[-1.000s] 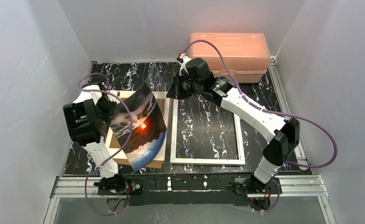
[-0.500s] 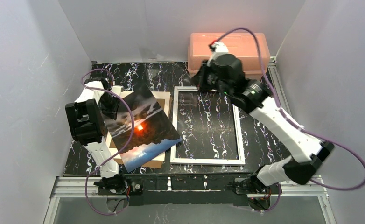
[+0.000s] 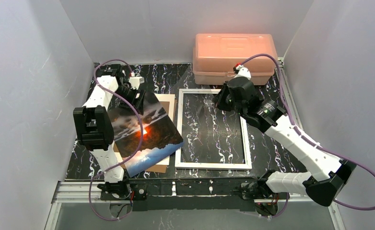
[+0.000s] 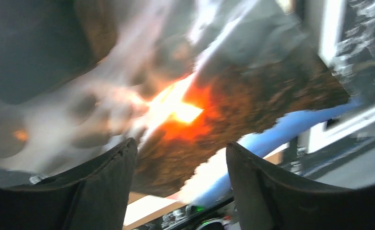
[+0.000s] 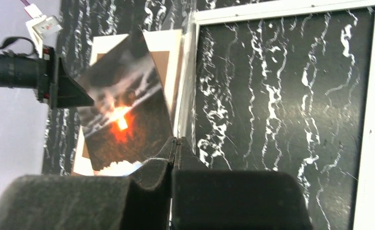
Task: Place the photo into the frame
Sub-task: Pick up the photo frame item at the center of the board, then move the photo to the center of the board.
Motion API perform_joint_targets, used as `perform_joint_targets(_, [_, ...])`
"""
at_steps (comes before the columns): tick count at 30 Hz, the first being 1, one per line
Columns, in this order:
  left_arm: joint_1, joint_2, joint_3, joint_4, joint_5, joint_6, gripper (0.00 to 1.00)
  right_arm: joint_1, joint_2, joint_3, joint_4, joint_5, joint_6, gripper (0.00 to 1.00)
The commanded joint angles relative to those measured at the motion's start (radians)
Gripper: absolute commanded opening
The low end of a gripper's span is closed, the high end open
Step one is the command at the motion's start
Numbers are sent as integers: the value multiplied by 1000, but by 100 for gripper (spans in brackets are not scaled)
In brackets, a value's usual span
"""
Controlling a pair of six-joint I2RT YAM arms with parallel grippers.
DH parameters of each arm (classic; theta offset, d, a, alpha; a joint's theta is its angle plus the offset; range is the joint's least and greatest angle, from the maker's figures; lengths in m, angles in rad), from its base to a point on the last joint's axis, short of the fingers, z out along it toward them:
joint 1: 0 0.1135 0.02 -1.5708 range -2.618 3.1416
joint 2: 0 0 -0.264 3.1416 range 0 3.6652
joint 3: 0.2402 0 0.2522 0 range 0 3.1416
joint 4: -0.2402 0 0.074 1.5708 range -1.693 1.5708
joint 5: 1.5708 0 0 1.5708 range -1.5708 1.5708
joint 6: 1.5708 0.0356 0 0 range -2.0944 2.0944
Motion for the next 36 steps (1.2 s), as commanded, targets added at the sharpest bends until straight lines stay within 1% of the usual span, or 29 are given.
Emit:
perform_joint_targets(1, [-4, -82, 22, -106, 258, -64, 89, 0, 45, 160, 76, 2, 32, 1])
perform_joint_targets(2, [-14, -92, -6, -105, 268, -51, 92, 0, 61, 190, 72, -5, 27, 1])
perform_joint_targets(4, [-86, -111, -68, -89, 212, 8, 86, 0, 79, 220, 69, -12, 15, 1])
perform_joint_targets(6, [-150, -149, -145, -49, 153, 71, 84, 0, 85, 221, 73, -12, 3, 1])
perform_joint_targets(9, [-240, -223, -268, 13, 91, 141, 89, -1, 86, 212, 68, -11, 0, 1])
perform_joint_targets(12, [-330, -299, -352, 38, 57, 196, 92, -2, 90, 198, 64, -11, -2, 1])
perform_joint_targets(16, [-466, -425, -496, 126, -30, 238, 97, -6, 82, 184, 53, 4, -16, 1])
perform_joint_targets(20, [-597, -533, -609, 212, -108, 231, 99, -17, 67, 177, 48, 24, -26, 1])
perform_joint_targets(22, [-655, -577, -672, 287, -156, 221, 99, -22, 56, 173, 50, 27, -29, 1])
perform_joint_targets(25, [-736, -619, -740, 357, -232, 208, 99, -33, 45, 171, 58, 23, -32, 1])
perform_joint_targets(30, [-814, -634, -820, 491, -361, 167, 98, -44, 40, 176, 67, 6, -26, 1])
perform_joint_targets(36, [-896, -643, -853, 574, -418, 89, 99, -58, 28, 170, 73, 7, -19, 1])
